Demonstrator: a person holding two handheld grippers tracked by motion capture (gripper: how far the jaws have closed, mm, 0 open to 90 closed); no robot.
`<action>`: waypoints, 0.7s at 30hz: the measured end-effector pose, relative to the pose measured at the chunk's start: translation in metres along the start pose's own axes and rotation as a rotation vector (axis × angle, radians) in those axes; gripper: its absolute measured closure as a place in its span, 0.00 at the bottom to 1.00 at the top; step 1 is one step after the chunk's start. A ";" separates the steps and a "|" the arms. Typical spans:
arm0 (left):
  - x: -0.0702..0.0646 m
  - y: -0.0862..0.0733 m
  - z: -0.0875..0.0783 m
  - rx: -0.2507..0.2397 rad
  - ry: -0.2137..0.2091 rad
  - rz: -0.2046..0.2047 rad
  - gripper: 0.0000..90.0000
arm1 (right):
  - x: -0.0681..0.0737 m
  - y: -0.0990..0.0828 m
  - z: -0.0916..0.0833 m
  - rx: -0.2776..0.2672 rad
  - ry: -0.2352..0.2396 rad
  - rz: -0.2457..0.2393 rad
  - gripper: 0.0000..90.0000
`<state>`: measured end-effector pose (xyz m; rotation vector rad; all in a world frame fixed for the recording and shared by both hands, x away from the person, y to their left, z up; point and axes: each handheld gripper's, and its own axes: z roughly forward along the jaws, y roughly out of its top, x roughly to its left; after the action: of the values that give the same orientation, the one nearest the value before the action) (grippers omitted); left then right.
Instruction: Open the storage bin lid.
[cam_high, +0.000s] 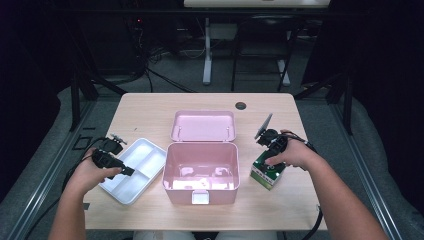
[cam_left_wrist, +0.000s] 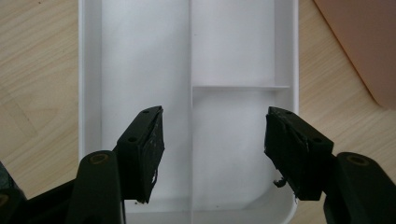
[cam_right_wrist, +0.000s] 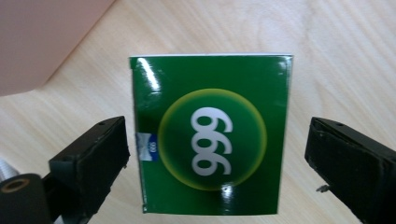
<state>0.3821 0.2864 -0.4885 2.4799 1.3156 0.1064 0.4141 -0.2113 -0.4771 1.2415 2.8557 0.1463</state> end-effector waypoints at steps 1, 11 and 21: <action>0.000 0.000 0.000 0.000 0.000 0.000 0.42 | 0.001 0.000 0.001 0.005 0.010 0.000 0.07; 0.001 0.000 0.002 0.002 -0.002 -0.004 0.42 | -0.001 -0.003 0.013 0.028 0.031 0.002 0.10; 0.001 -0.001 0.001 -0.002 -0.008 -0.003 0.42 | -0.004 -0.004 0.018 0.035 0.048 0.008 0.15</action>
<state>0.3825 0.2872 -0.4900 2.4747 1.3152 0.0967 0.4146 -0.2159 -0.4953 1.2726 2.9065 0.1277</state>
